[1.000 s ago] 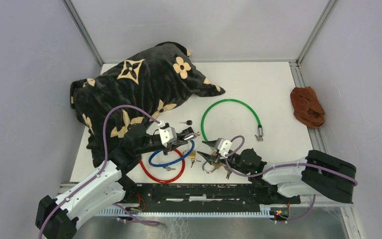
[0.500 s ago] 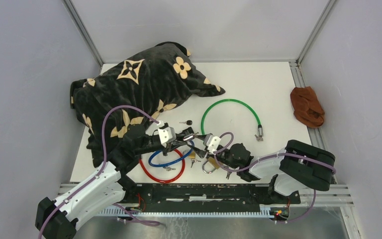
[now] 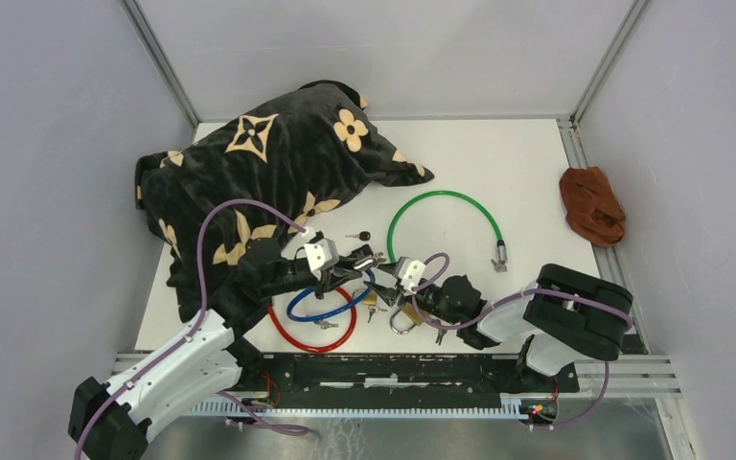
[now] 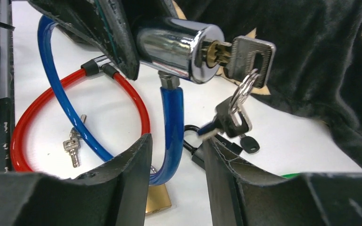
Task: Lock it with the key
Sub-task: Lock the lock.
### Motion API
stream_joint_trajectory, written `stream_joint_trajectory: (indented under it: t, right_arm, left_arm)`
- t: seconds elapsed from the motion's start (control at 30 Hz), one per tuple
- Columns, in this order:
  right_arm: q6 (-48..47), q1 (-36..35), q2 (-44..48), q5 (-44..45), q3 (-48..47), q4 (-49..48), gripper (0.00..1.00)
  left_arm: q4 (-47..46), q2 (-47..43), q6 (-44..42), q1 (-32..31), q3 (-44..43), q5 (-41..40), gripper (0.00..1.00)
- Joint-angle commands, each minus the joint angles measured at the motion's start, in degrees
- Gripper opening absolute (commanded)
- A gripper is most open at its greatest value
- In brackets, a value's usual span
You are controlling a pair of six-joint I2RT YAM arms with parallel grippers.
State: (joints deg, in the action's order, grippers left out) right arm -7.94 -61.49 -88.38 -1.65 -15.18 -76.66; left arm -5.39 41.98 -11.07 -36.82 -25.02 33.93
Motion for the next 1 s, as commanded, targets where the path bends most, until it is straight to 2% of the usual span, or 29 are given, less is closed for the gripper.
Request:
stream_joint_trajectory:
  t: [0.0,0.07,0.13,0.2,0.3,0.57,0.77,0.97]
  right_arm:
    - [2.19,0.10,-1.07,-2.04,-0.95,-4.27,0.46]
    - [2.05,0.07,-1.66,-2.48,-1.93,-4.36,0.37]
    - [2.05,0.06,-2.28,-2.32,-2.53,-4.71,0.22]
    - [2.06,0.10,-2.87,-2.26,-2.43,-4.83,0.12]
    - [2.31,0.06,-3.55,-1.38,-0.75,-5.66,0.03]
    - [1.97,0.07,-4.11,-0.36,1.79,-3.95,0.00]
    - [2.41,0.11,-4.64,0.05,1.66,-2.64,0.00]
    - [2.76,0.06,-3.30,1.21,2.35,-0.85,0.00]
  left_arm:
    - [2.52,1.21,2.46,0.15,-0.29,0.14,0.02]
    - [2.49,1.34,2.82,0.16,-0.33,0.12,0.02]
    - [2.42,1.33,3.77,0.15,-0.65,-0.02,0.02]
    - [2.48,1.07,4.83,0.22,-1.33,-0.33,0.02]
    - [3.36,0.47,6.16,0.23,-2.48,-0.95,0.02]
    - [5.60,-0.87,8.17,0.91,-5.82,-2.11,0.02]
    - [-1.86,-1.61,10.40,0.93,-4.87,-0.05,0.02]
    - [-3.90,-1.85,8.12,0.95,-6.23,-4.49,0.02]
